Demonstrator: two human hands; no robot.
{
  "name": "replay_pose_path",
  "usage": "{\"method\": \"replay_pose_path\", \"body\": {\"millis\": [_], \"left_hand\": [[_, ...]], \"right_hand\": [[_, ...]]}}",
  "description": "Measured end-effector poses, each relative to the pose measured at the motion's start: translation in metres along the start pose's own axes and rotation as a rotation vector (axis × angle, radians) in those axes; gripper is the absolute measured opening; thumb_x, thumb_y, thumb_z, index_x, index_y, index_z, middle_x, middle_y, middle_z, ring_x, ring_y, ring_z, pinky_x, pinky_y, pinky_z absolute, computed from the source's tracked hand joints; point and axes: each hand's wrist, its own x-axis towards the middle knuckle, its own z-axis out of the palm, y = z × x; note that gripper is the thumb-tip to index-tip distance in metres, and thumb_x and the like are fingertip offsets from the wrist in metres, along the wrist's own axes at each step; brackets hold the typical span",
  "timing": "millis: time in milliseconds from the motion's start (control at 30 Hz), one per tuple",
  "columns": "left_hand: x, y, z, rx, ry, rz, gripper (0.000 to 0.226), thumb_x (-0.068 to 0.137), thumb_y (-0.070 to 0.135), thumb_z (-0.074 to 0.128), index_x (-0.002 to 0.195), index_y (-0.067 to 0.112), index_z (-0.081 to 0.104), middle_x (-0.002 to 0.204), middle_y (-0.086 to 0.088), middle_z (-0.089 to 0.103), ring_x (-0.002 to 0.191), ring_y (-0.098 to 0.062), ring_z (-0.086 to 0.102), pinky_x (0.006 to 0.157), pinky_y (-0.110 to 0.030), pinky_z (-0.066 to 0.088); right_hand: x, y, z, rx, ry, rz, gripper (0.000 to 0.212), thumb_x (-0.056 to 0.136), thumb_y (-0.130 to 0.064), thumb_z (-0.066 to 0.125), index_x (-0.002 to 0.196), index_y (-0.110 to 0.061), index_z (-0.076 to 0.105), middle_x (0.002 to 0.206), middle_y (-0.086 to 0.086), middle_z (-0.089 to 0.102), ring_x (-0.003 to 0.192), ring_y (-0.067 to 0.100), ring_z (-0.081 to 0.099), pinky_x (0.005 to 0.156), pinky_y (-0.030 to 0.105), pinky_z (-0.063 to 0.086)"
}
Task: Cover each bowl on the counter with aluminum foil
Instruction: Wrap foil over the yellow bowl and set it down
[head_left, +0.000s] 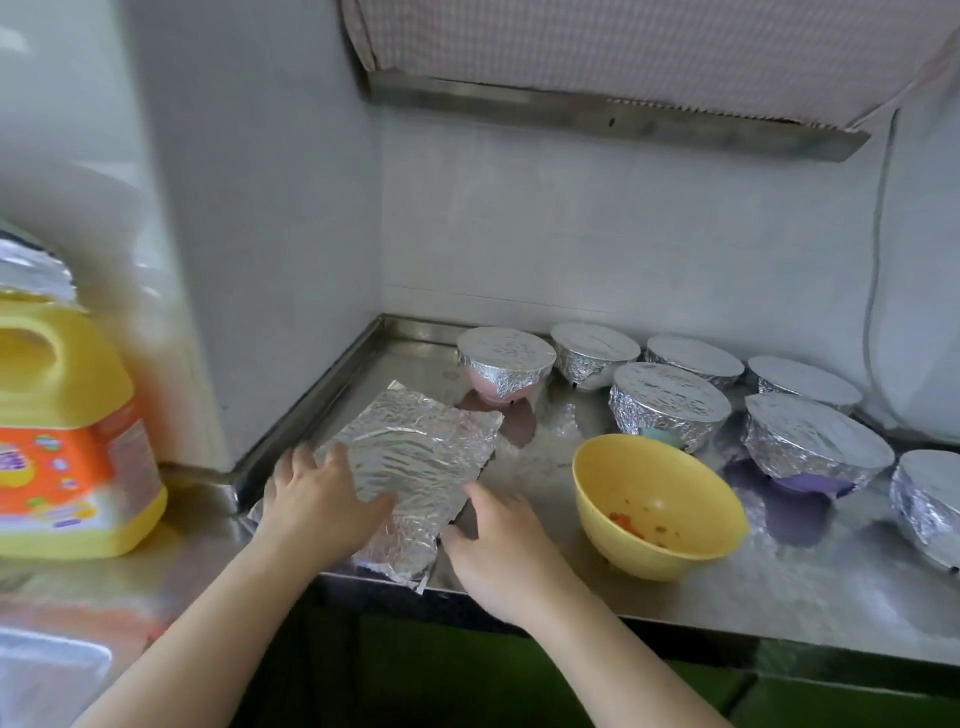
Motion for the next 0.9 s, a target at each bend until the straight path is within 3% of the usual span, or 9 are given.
{"method": "replay_pose_path", "body": {"millis": [200, 300, 367, 400, 467, 600, 733, 833, 900], "left_hand": [[0.014, -0.010, -0.007, -0.176, 0.074, -0.070, 0.076, 0.091, 0.058, 0.066, 0.145, 0.009, 0.043, 0.140, -0.020, 0.053, 0.129, -0.041, 0.048, 0.104, -0.046, 0.045], [0.017, -0.014, -0.016, -0.328, 0.072, -0.074, 0.040, 0.091, 0.043, 0.072, 0.100, 0.005, 0.061, 0.084, -0.006, 0.064, 0.075, -0.023, 0.060, 0.063, -0.032, 0.045], [0.016, -0.017, -0.018, -0.411, 0.010, -0.084, 0.034, 0.093, 0.031, 0.071, 0.071, 0.008, 0.058, 0.055, 0.002, 0.050, 0.050, -0.016, 0.047, 0.053, -0.028, 0.036], [0.015, -0.018, -0.020, -0.427, -0.011, -0.087, 0.034, 0.093, 0.027, 0.070, 0.068, 0.006, 0.061, 0.051, 0.002, 0.048, 0.046, -0.016, 0.045, 0.052, -0.027, 0.037], [0.013, -0.020, -0.023, -0.435, 0.019, -0.083, 0.027, 0.095, 0.024, 0.067, 0.078, 0.004, 0.072, 0.052, 0.000, 0.055, 0.047, -0.017, 0.049, 0.053, -0.027, 0.042], [0.003, -0.013, -0.033, -0.568, 0.084, -0.057, 0.013, 0.097, 0.017, 0.067, 0.089, 0.010, 0.074, 0.071, -0.006, 0.069, 0.059, -0.023, 0.059, 0.054, -0.027, 0.044], [-0.007, -0.013, -0.051, -0.859, 0.084, -0.056, 0.010, 0.094, 0.011, 0.072, 0.087, 0.013, 0.080, 0.072, -0.005, 0.073, 0.057, -0.018, 0.059, 0.055, -0.025, 0.044], [-0.023, -0.008, -0.073, -0.950, 0.090, -0.050, 0.015, 0.094, 0.008, 0.074, 0.080, 0.009, 0.079, 0.055, -0.001, 0.066, 0.041, -0.011, 0.054, 0.042, -0.018, 0.041], [-0.039, 0.003, -0.083, -1.027, 0.077, -0.014, 0.005, 0.093, 0.008, 0.074, 0.091, 0.009, 0.079, 0.061, -0.001, 0.073, 0.043, -0.007, 0.063, 0.041, -0.014, 0.045]], "right_hand": [[0.013, 0.000, 0.013, 0.029, 0.026, -0.023, 0.054, 0.107, -0.038, 0.048, 0.159, -0.026, 0.041, 0.163, -0.005, 0.035, 0.155, 0.016, 0.019, 0.124, 0.044, 0.030], [0.013, -0.002, 0.011, 0.093, 0.049, 0.015, 0.059, 0.101, -0.033, 0.054, 0.158, -0.026, 0.040, 0.158, -0.007, 0.038, 0.150, 0.017, 0.032, 0.119, 0.044, 0.040], [0.010, -0.003, 0.008, 0.118, 0.053, 0.024, 0.061, 0.097, -0.030, 0.055, 0.156, -0.028, 0.042, 0.154, -0.008, 0.041, 0.146, 0.018, 0.039, 0.115, 0.044, 0.044], [0.008, -0.003, 0.006, 0.130, 0.050, 0.038, 0.061, 0.097, -0.030, 0.057, 0.156, -0.028, 0.042, 0.153, -0.009, 0.041, 0.143, 0.018, 0.041, 0.114, 0.043, 0.045], [0.005, -0.002, 0.004, 0.164, 0.064, 0.062, 0.062, 0.096, -0.027, 0.060, 0.155, -0.029, 0.042, 0.152, -0.009, 0.041, 0.136, 0.018, 0.050, 0.110, 0.044, 0.050], [0.002, 0.000, -0.002, 0.307, 0.133, 0.117, 0.072, 0.091, -0.019, 0.063, 0.156, -0.035, 0.037, 0.156, -0.011, 0.044, 0.133, 0.020, 0.055, 0.106, 0.049, 0.054], [-0.005, -0.002, -0.014, 0.452, 0.229, 0.177, 0.073, 0.091, -0.016, 0.066, 0.155, -0.034, 0.034, 0.141, -0.007, 0.053, 0.115, 0.016, 0.063, 0.092, 0.039, 0.061], [-0.011, -0.005, -0.035, 0.677, 0.304, 0.202, 0.061, 0.095, -0.011, 0.067, 0.147, -0.029, 0.042, 0.117, -0.012, 0.062, 0.084, 0.002, 0.063, 0.061, 0.015, 0.054], [-0.014, -0.006, -0.053, 0.840, 0.327, 0.202, 0.044, 0.094, -0.010, 0.071, 0.135, -0.021, 0.055, 0.110, -0.010, 0.068, 0.087, 0.004, 0.065, 0.063, 0.020, 0.050]]}}
